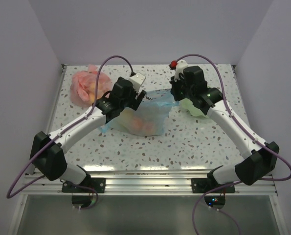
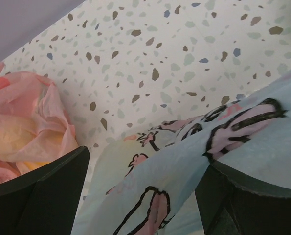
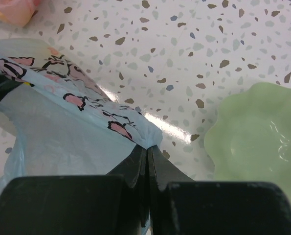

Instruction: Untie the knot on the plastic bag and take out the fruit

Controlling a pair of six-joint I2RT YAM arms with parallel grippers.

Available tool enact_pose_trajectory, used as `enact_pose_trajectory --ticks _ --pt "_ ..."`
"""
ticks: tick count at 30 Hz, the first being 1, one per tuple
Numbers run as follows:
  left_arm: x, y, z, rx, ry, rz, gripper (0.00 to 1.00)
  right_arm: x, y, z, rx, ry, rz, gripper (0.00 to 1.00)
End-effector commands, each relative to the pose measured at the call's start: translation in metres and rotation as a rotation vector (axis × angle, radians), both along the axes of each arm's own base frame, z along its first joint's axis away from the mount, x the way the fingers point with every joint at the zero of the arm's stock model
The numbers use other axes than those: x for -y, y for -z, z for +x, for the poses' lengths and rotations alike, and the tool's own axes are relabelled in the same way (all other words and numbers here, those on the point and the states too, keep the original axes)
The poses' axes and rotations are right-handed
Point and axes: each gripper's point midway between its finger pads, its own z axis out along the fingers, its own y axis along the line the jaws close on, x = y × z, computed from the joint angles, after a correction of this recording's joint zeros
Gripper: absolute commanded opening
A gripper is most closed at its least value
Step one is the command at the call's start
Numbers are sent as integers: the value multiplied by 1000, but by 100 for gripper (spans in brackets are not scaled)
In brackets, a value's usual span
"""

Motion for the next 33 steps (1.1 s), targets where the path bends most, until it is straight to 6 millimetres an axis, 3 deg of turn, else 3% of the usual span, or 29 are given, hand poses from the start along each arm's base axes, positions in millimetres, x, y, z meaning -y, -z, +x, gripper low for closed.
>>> enact_pose_trajectory --ticks 1,3,4,8,10,12,15,16,18,19,21,23,25,27,28,32,33 --pt "-28 -4 23 41 -118 -58 88 -1 -17 -10 32 -16 42 0" --pt "-41 2 27 20 -160 -67 85 1 -12 -12 24 -14 38 0" --pt "-57 8 29 2 -201 -57 84 2 -7 -13 13 -12 32 0" --pt "-96 24 26 -52 -326 -60 75 16 4 -1 -1 79 21 0" --pt "-120 35 22 -89 -395 -69 72 27 16 11 -33 140 34 0" --pt "-141 33 18 -96 -461 -107 63 32 31 23 -81 203 64 0" --pt "-159 35 7 -127 -513 -152 49 46 55 45 -135 296 63 0" --pt "-158 40 1 -156 -502 -166 46 46 58 51 -138 314 62 0" --pt "-156 39 -6 -176 -489 -202 30 49 68 61 -157 349 65 0" --pt "-150 42 -13 -202 -455 -227 15 50 80 69 -176 365 48 0" --pt "-142 43 -21 -232 -429 -272 1 50 86 74 -184 365 27 0" --pt "-129 41 -32 -267 -386 -343 0 43 76 78 -165 318 32 9" --pt "-116 36 -42 -297 -334 -404 0 35 58 77 -128 266 51 29" --pt "-110 34 -47 -316 -328 -450 0 30 30 70 -79 228 60 41" --pt "-106 32 -50 -329 -313 -468 0 23 13 64 -50 193 51 52" --pt "-95 29 -56 -372 -306 -543 0 1 -51 39 80 101 76 69" --pt "-93 28 -57 -380 -301 -555 0 -14 -60 30 99 55 84 70"
